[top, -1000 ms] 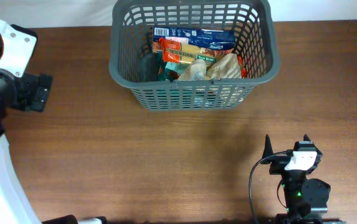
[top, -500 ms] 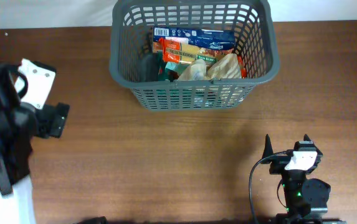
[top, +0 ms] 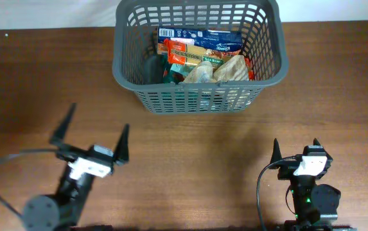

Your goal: Pack container

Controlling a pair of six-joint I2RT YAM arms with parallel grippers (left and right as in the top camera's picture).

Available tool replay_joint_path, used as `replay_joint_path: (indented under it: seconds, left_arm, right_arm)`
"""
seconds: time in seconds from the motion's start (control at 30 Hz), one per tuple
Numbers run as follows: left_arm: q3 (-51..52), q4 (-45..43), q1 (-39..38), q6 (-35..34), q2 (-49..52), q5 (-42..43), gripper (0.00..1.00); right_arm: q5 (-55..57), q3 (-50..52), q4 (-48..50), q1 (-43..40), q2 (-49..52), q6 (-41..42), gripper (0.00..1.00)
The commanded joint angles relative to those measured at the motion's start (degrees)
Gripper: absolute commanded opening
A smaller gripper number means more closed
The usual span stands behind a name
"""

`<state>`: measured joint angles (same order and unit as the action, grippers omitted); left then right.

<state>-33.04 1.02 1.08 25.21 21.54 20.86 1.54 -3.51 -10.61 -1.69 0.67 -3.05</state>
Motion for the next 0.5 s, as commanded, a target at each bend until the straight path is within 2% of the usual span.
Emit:
replay_joint_path:
  seconds: [0.0,0.07,0.2,0.33,0.47]
  left_arm:
    - [9.40,-0.57,-0.17,-11.89,-6.84,-3.37,0.99]
    - [14.25,-0.48,-0.17,-18.71,-10.73,-9.55,0.99]
    - [22.29,-0.96,-0.20,-26.99,-16.59,-17.88,0.99]
    - [27.28,-1.03,-0.20,-31.32,-20.46,-23.58,0.99]
    - [30.23,-0.85,-0.20,-31.65,-21.27,-29.44,0.99]
  right_arm:
    - [0.66,0.46,-0.02,-0.26,-0.46,0.09,0.99]
    - [0.66,0.46,-0.02,-0.26,-0.48,0.07,0.99]
    - [0.66,0.46,-0.02,-0.26,-0.48,0.07,0.99]
    - [0.66,0.46,-0.02,-0.26,-0.46,0.09,0.99]
    - [0.66,0.46,-0.02,-0.26,-0.46,0.09,0.99]
